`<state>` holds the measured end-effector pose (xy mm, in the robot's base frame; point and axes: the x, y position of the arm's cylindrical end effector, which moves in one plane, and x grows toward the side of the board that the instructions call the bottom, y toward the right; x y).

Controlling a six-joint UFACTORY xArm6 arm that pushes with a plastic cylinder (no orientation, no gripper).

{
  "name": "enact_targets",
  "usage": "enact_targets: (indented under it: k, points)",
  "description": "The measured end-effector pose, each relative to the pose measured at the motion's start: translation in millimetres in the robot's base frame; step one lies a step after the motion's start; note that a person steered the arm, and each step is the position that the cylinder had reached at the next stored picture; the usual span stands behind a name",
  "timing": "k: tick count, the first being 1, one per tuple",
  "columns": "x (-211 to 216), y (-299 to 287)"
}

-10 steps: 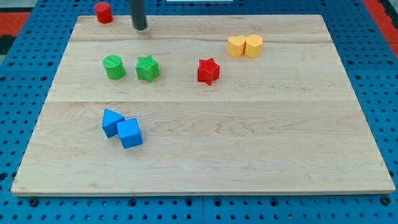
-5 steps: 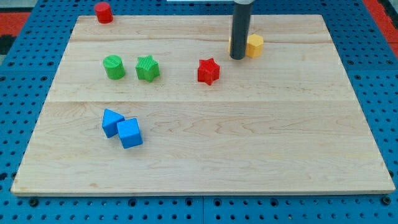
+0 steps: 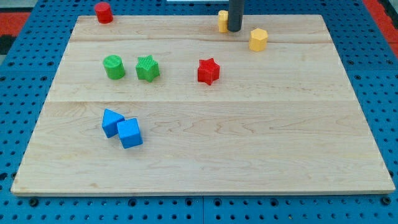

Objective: Push the yellow heart towards the top center

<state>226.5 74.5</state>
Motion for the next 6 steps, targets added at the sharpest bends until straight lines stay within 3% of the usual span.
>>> enact_targets:
  k: [2,4,5,6]
  points:
    - [-17.9,25.8]
    - [-17.7,-86.6]
    - [-34.0,-43.5]
    - [-34.0,-53.4]
